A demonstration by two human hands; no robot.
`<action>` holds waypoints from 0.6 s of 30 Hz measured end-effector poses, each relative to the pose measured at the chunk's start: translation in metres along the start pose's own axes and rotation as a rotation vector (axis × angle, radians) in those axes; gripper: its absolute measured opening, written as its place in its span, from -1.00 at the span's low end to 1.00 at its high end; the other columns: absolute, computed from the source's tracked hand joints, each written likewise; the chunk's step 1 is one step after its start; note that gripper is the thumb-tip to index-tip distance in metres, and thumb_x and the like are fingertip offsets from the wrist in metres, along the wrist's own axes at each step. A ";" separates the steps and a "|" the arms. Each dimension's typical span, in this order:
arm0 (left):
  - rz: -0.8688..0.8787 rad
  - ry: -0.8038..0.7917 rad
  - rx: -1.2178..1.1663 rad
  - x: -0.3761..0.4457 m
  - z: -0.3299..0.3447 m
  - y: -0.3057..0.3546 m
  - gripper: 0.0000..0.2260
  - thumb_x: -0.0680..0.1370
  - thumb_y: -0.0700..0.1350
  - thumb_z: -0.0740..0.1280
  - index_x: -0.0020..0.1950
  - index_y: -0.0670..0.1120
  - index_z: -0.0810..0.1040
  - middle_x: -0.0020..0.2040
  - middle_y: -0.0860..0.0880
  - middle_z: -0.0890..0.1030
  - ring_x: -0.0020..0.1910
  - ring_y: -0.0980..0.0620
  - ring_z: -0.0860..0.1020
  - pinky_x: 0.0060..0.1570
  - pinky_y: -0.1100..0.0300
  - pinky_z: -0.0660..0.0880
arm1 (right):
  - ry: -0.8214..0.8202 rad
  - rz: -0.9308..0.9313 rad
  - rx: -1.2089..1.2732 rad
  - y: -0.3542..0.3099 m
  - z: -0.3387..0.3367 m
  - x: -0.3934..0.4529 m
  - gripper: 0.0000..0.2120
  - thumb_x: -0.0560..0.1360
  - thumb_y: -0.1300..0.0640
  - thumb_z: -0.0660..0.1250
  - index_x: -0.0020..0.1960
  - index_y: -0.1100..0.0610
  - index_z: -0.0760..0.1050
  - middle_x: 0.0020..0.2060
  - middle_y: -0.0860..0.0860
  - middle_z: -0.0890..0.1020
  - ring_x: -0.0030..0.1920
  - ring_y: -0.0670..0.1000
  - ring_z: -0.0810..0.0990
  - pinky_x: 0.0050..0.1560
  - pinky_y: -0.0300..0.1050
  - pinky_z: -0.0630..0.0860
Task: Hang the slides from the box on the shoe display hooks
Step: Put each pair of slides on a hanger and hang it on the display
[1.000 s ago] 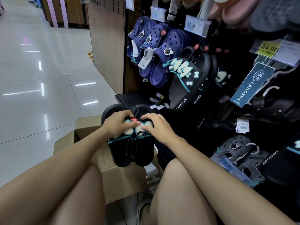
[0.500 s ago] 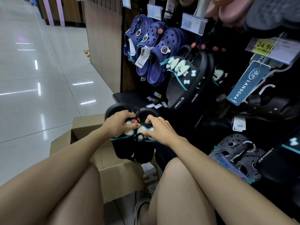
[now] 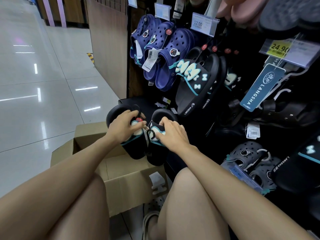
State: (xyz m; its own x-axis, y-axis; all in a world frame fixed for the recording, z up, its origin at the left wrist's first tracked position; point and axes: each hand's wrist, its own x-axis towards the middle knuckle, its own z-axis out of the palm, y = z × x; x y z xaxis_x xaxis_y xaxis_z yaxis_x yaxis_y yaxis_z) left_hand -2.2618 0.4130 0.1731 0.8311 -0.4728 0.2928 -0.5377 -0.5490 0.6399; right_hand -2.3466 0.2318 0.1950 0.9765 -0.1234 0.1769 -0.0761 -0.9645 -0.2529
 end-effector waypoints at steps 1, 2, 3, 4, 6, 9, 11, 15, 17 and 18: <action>-0.027 0.037 0.006 0.000 -0.001 0.001 -0.81 0.54 0.13 0.33 -0.22 0.13 0.41 -0.19 0.06 0.47 -0.18 0.06 0.45 -0.19 0.06 0.40 | 0.001 0.015 0.014 0.001 0.000 0.000 -0.77 0.53 -0.06 0.34 0.06 0.01 0.36 0.07 0.01 0.61 0.14 0.10 0.52 0.16 0.03 0.34; -0.044 0.050 0.024 0.000 -0.001 0.001 -0.72 0.55 0.11 0.33 -0.29 0.10 0.33 -0.25 0.06 0.43 -0.24 0.05 0.41 -0.26 0.08 0.32 | -0.001 0.028 0.026 0.002 -0.001 0.000 -0.76 0.53 -0.08 0.35 0.04 0.01 0.35 0.07 0.00 0.61 0.13 0.10 0.53 0.15 0.03 0.34; -0.055 0.050 0.041 -0.001 -0.002 -0.001 -0.67 0.55 0.11 0.32 -0.32 0.08 0.28 -0.28 0.06 0.39 -0.28 0.05 0.38 -0.31 0.09 0.26 | -0.002 0.038 0.034 0.003 -0.001 0.000 -0.75 0.53 -0.09 0.35 0.05 0.01 0.36 0.08 0.00 0.61 0.14 0.10 0.53 0.15 0.04 0.33; -0.061 0.040 0.057 -0.001 -0.003 -0.002 -0.65 0.56 0.12 0.31 -0.33 0.06 0.26 -0.31 0.07 0.38 -0.31 0.04 0.36 -0.33 0.09 0.22 | 0.002 0.044 0.036 0.003 -0.001 0.000 -0.74 0.53 -0.09 0.35 0.07 0.02 0.38 0.09 0.00 0.61 0.15 0.10 0.53 0.16 0.04 0.33; -0.075 0.016 0.086 -0.002 -0.004 -0.005 -0.64 0.56 0.13 0.30 -0.33 0.05 0.25 -0.33 0.07 0.37 -0.34 0.05 0.34 -0.35 0.09 0.21 | 0.009 0.053 0.027 0.002 -0.001 0.000 -0.72 0.53 -0.09 0.35 0.12 0.05 0.41 0.12 0.00 0.61 0.17 0.10 0.52 0.18 0.04 0.32; -0.055 -0.015 0.123 -0.002 -0.003 -0.006 -0.66 0.56 0.16 0.28 -0.31 0.04 0.28 -0.33 0.05 0.41 -0.34 0.05 0.38 -0.36 0.09 0.26 | 0.031 0.057 0.033 0.001 -0.002 0.001 -0.72 0.55 -0.09 0.32 0.13 0.06 0.42 0.13 -0.01 0.60 0.18 0.10 0.51 0.19 0.05 0.31; -0.028 -0.056 0.152 -0.002 -0.002 -0.006 -0.68 0.56 0.16 0.28 -0.29 0.04 0.32 -0.31 0.04 0.44 -0.31 0.03 0.43 -0.35 0.10 0.29 | 0.052 0.067 0.054 0.000 -0.003 0.001 -0.73 0.55 -0.08 0.31 0.14 0.07 0.42 0.13 -0.01 0.60 0.19 0.09 0.51 0.18 0.04 0.31; 0.016 -0.127 0.267 -0.001 0.002 -0.006 -0.71 0.55 0.20 0.27 -0.16 0.00 0.42 -0.19 0.03 0.50 -0.20 0.00 0.48 -0.24 0.03 0.43 | 0.087 0.074 0.095 -0.003 -0.005 0.000 -0.74 0.57 -0.08 0.28 0.15 0.07 0.41 0.13 -0.02 0.59 0.18 0.08 0.51 0.20 0.04 0.30; 0.028 -0.160 0.315 -0.001 0.005 -0.006 -0.69 0.56 0.22 0.25 -0.02 -0.02 0.49 -0.09 0.01 0.54 -0.15 0.01 0.49 -0.16 0.01 0.49 | 0.108 0.059 0.105 -0.005 -0.006 0.000 -0.75 0.58 -0.08 0.27 0.13 0.06 0.40 0.12 -0.02 0.59 0.16 0.07 0.52 0.20 0.03 0.30; 0.029 -0.174 0.332 -0.001 0.006 -0.006 -0.68 0.56 0.22 0.24 0.04 -0.03 0.50 -0.05 0.01 0.55 -0.13 0.02 0.50 -0.14 0.03 0.50 | 0.122 0.051 0.109 -0.005 -0.007 -0.001 -0.76 0.58 -0.08 0.26 0.12 0.06 0.39 0.11 -0.02 0.59 0.14 0.07 0.53 0.20 0.03 0.29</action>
State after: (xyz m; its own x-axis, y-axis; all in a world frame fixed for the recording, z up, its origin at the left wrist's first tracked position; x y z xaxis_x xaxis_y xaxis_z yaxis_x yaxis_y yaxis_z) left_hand -2.2607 0.4125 0.1643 0.7934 -0.5860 0.1645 -0.6015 -0.7135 0.3593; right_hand -2.3484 0.2355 0.2025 0.9397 -0.2053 0.2734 -0.0962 -0.9261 -0.3648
